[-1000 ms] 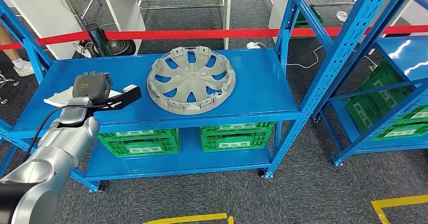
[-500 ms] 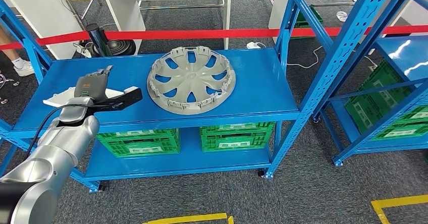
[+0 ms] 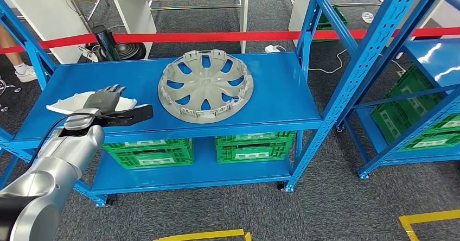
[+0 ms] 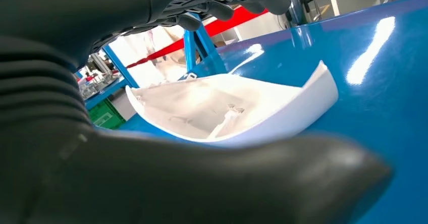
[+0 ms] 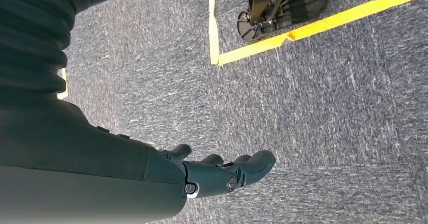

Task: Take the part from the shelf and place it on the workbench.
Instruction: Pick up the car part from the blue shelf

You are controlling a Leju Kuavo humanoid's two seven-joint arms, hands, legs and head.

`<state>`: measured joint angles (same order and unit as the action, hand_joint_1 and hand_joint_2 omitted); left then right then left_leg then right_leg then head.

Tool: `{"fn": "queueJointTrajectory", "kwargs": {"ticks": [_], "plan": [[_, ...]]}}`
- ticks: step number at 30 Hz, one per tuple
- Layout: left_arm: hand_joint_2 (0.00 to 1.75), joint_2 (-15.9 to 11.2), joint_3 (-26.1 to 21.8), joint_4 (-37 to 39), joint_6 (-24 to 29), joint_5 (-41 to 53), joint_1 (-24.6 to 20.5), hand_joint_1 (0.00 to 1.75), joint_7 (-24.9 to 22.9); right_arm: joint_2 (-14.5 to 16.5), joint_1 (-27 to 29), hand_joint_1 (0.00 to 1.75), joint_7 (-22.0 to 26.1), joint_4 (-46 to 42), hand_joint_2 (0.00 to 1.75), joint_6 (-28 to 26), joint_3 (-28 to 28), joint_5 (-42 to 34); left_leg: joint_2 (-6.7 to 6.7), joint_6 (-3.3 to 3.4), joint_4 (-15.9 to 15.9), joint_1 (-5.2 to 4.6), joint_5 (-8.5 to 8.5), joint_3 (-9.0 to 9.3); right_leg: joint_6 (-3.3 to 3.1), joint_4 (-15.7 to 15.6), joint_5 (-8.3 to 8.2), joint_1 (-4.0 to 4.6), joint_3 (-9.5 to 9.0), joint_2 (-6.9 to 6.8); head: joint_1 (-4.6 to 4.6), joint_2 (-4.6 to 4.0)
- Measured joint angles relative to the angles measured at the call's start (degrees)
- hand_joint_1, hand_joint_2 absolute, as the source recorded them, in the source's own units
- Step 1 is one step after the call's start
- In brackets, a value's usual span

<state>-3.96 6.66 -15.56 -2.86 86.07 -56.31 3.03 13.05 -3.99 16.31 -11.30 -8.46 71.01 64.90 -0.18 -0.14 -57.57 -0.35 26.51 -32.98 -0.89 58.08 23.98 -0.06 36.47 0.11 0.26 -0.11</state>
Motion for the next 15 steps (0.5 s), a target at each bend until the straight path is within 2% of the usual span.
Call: {"fn": "queueJointTrajectory", "kwargs": {"ticks": [6, 15], "plan": [[0.00, -0.7, 0.0, 0.0, -5.4, 0.2, -0.6, 0.00, 0.9, 0.0, 0.0, 0.00, 0.0, 0.0, 1.75, 0.2, 0.0, 0.1, 0.00, 0.00, 0.0, 0.00, 0.00, 0.00, 0.00, 0.0, 0.00, 0.00, 0.00, 0.00, 0.00, 0.00], [0.00, -1.5, 0.1, 0.0, -5.7, 0.3, -0.6, 0.00, -0.9, 0.0, 0.0, 0.00, 0.1, 0.0, 1.75, 0.4, 0.0, 0.4, 0.00, 0.00, 0.0, 0.00, 0.00, 0.00, 0.00, 0.0, 0.00, 0.00, 0.00, 0.00, 0.00, 0.00]]}}
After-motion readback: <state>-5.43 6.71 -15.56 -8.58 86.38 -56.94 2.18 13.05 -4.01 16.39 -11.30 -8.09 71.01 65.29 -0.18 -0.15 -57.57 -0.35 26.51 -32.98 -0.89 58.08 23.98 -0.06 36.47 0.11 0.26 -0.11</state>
